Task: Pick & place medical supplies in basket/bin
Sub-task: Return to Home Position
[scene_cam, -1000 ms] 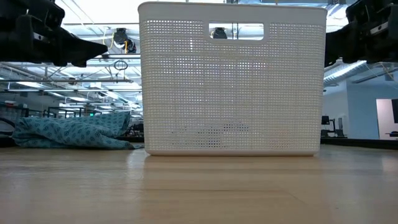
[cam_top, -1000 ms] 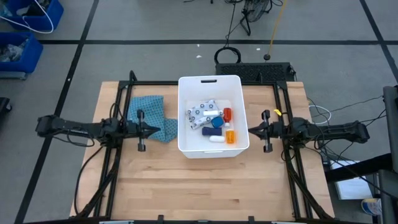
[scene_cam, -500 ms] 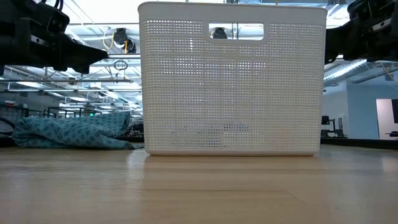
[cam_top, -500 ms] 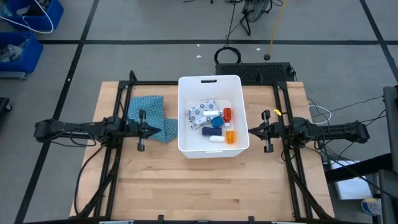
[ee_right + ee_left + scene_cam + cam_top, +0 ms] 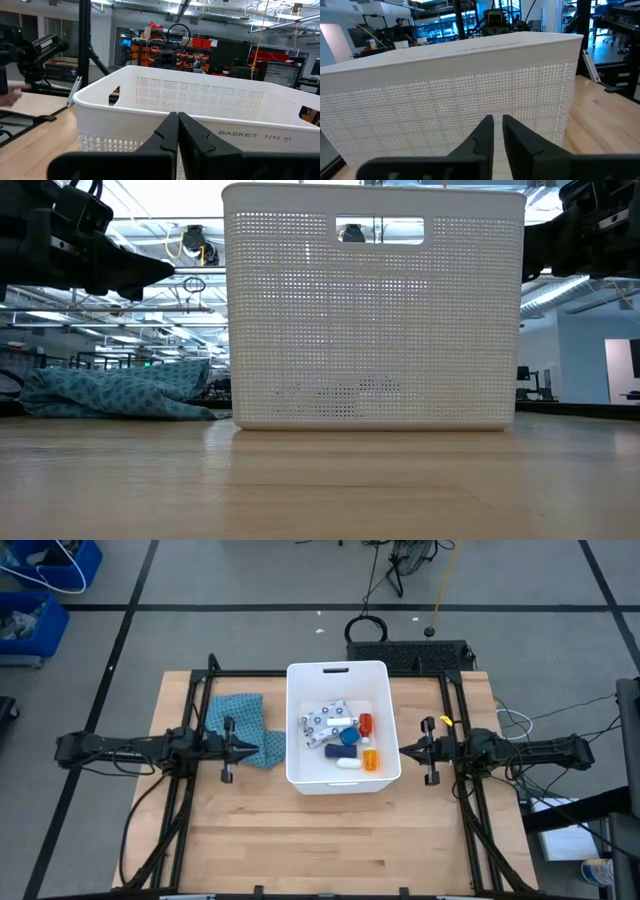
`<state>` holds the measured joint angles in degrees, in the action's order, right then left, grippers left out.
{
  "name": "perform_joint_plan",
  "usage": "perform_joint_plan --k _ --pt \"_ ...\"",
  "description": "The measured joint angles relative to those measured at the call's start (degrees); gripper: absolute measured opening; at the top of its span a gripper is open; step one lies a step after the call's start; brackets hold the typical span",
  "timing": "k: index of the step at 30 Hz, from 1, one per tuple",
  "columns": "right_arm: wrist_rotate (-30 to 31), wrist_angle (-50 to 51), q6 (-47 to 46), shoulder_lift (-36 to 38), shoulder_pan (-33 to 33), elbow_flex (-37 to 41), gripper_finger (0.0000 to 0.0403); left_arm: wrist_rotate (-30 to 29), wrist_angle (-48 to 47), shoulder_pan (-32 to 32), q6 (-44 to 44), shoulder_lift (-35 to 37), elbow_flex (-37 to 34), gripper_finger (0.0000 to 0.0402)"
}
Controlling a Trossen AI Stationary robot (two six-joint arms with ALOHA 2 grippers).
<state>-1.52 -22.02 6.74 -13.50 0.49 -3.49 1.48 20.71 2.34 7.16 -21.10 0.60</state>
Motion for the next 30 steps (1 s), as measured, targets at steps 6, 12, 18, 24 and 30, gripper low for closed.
perform_joint_plan --k 6,12,18,24,30 --pt "0.0 0.0 0.0 0.0 0.0 0.0 0.0000 0.0 0.0 0.0 0.0 0.0 0.0 0.0059" --pt "0.0 0.0 0.0 0.0 0.0 0.0 0.0000 0.0 0.0 0.0 0.0 0.0 0.0 0.0061" --pt "0.0 0.0 0.0 0.0 0.0 0.1 0.0000 0.0 0.1 0.0 0.0 0.0 0.0 0.0062" --pt "0.0 0.0 0.0 0.0 0.0 0.1 0.0000 0.0 0.1 0.0 0.0 0.0 0.0 0.0061" --pt "0.0 0.0 0.0 0.0 0.0 0.1 0.0000 0.0 0.1 0.0 0.0 0.0 0.0 0.0061"
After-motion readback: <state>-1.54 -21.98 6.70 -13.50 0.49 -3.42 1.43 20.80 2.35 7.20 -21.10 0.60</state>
